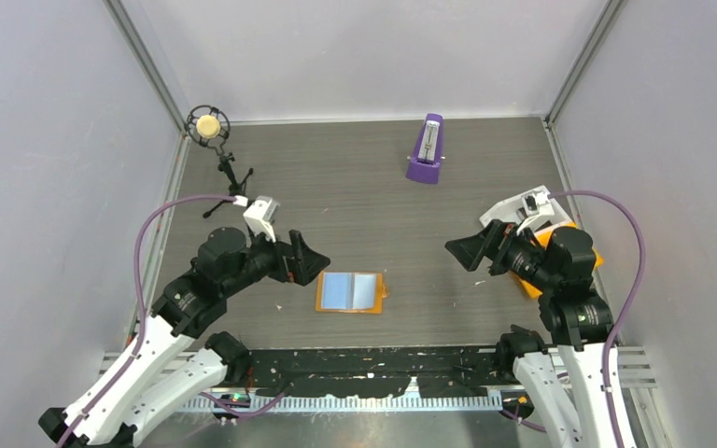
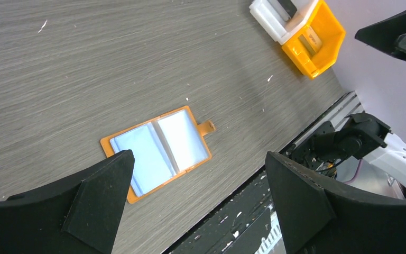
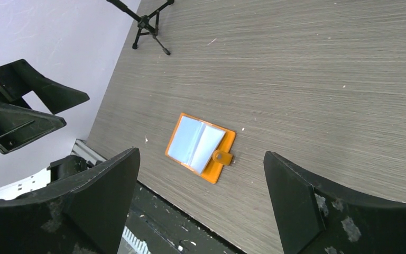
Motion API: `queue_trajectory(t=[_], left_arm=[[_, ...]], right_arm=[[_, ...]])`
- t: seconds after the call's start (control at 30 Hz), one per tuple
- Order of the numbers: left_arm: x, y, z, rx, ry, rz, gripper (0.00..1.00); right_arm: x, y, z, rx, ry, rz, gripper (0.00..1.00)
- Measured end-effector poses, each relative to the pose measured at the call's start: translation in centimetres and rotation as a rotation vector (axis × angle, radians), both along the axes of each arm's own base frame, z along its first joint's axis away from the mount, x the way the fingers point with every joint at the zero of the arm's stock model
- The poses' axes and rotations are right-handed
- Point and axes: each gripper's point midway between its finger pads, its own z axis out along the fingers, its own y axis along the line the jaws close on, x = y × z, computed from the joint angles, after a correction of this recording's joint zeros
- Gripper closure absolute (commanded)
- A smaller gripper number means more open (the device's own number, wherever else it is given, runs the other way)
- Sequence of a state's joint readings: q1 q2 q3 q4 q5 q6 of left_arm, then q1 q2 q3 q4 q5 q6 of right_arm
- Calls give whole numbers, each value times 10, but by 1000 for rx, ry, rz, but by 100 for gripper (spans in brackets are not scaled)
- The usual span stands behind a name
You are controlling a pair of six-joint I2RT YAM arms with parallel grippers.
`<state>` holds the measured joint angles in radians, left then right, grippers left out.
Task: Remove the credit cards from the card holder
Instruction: Reset both arms
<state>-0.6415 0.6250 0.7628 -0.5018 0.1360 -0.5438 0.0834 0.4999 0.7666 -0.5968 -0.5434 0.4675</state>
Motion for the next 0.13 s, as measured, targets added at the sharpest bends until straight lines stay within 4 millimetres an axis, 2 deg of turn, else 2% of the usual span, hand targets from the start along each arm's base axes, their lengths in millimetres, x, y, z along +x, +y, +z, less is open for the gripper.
queue_trajectory(t=[0.13], left_arm=[[-1, -3, 5, -17, -12, -15, 1]], right_arm=[[-3, 3, 1, 21, -9, 10, 5]])
